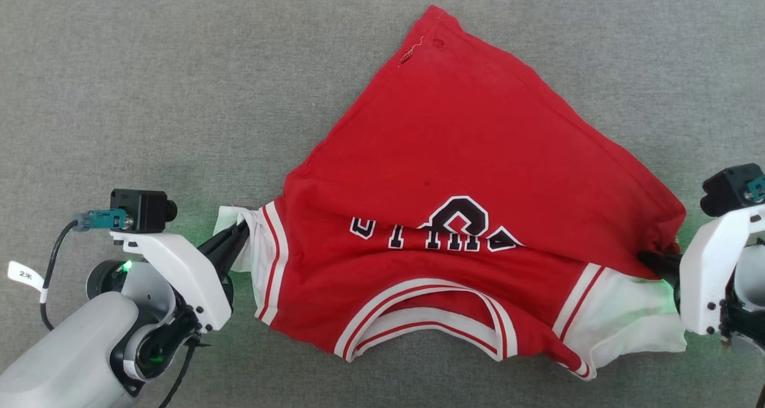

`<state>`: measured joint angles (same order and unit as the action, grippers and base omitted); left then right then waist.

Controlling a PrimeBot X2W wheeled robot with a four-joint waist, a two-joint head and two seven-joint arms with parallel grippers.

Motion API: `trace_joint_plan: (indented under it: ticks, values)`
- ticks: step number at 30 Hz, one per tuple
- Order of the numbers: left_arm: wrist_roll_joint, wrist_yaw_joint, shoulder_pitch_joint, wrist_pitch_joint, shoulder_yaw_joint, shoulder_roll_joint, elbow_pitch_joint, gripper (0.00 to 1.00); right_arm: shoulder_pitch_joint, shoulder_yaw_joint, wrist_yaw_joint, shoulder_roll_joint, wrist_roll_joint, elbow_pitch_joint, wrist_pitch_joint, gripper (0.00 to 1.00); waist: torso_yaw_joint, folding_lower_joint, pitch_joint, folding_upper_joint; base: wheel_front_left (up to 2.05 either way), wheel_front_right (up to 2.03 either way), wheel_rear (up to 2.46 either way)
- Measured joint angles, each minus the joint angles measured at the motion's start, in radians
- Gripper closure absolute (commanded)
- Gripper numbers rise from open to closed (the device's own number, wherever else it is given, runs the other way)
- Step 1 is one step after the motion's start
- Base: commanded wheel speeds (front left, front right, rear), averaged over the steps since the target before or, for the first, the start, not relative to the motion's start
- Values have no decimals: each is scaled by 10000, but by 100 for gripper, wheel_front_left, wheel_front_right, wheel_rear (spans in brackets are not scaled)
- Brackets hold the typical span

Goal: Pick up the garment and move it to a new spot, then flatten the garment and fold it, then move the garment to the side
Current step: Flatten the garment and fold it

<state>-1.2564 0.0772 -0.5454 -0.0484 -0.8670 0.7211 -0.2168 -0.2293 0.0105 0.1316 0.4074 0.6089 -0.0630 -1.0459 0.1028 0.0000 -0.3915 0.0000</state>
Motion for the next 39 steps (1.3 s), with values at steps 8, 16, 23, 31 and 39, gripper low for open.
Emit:
trace_joint_plan:
  ticks: [8,16,23,31,39]
  values:
    - [-13,-38,-31,-2,10,-48,-54,100,-96,-92,36,-159,-288,617,1206,0,88,-1,-65,0,0,0,0]
    - [-35,-35,168,77,6,4,4,100,129,901,-8,-290,-412,-884,690,0,31,0,105,0,0,0,0]
    - [-33,-23,192,77,-50,-44,113,100,-237,1131,-8,-382,-539,-2546,895,0,175,-1,150,0,0,0,0]
    - [42,-165,113,48,-215,-372,52,100,-1625,-171,-8,293,-587,-1962,2429,0,695,-1,90,0,0,0,0]
    - [278,-564,-336,-44,-568,-1147,-399,100,-3876,-1868,-8,980,-123,539,3365,0,1590,0,-65,0,0,0,0]
